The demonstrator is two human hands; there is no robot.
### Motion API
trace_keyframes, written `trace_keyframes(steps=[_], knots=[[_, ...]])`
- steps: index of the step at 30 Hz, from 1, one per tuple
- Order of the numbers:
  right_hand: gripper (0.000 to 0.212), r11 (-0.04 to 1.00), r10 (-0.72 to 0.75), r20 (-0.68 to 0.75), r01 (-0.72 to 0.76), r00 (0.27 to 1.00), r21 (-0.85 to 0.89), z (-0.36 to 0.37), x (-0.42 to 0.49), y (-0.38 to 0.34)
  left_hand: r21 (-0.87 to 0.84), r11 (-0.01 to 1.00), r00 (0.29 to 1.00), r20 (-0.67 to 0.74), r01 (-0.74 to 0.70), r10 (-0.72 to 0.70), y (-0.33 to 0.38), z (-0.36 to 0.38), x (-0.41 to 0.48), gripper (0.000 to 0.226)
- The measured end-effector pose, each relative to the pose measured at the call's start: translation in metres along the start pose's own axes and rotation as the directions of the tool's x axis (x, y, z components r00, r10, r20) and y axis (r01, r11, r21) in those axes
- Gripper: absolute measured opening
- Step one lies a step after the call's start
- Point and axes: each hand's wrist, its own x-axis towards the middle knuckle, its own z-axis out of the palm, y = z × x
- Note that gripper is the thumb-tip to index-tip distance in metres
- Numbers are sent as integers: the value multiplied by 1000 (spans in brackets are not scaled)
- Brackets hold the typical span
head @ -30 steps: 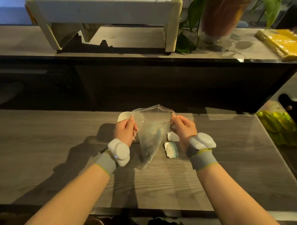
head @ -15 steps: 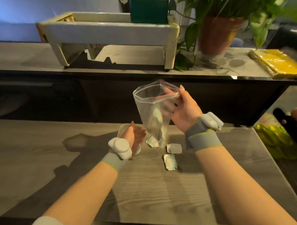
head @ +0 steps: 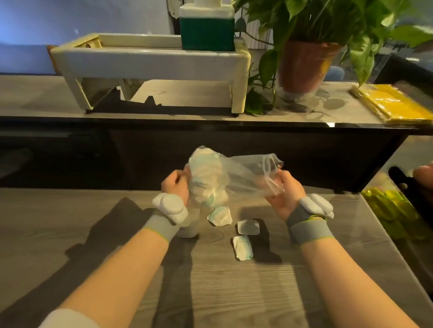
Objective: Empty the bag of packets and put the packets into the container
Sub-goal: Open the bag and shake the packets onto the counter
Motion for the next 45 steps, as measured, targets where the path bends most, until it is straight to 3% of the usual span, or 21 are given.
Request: trace_keyframes(steps=[2, 5, 8, 12, 16, 21, 23, 25, 28, 33, 37, 45], knots=[[22, 999, 49, -33, -48, 998, 25, -12, 7, 8, 108, 983, 989, -10, -147, 149, 12, 1, 4, 35], [38, 996, 81, -13, -81, 997, -41, -28, 16, 10, 195, 944, 964, 48, -267, 263, 24, 6, 7, 34], [51, 967, 47, 95, -22, 994, -252, -28, 18, 9, 224, 917, 941, 144, -331, 305, 29, 15, 5, 34], [41, 866, 64, 209, 50, 976, -498, -6, 15, 9, 244, 875, 890, 302, -418, 341, 33, 31, -4, 28], [48, 718, -13, 280, 204, 960, -665, 6, 14, 7, 277, 800, 823, 390, -533, 413, 37, 39, -8, 22], [54, 736, -278, 288, 396, 916, -550, 8, 16, 8, 307, 712, 749, 482, -631, 455, 49, 31, -6, 20], [38, 768, -313, 282, 416, 907, -487, 12, 13, 8, 331, 671, 723, 515, -664, 461, 54, 24, -4, 20], [22, 820, -314, 255, 397, 914, -413, 17, 11, 7, 364, 618, 693, 564, -697, 449, 57, 19, -1, 18], [22, 830, -339, 254, 415, 906, -373, 26, 7, 5, 380, 575, 667, 597, -725, 446, 58, 12, -2, 19], [26, 836, -383, 295, 464, 875, -293, 36, -3, -1, 479, 572, 728, 585, -666, 357, 57, 3, -7, 23], [26, 871, -361, 285, 430, 888, -235, 35, -7, -3, 498, 545, 726, 583, -674, 364, 55, -7, -5, 28], [22, 884, -347, 258, 406, 902, -231, 29, -12, -3, 445, 448, 628, 615, -776, 477, 69, -15, -3, 32]])
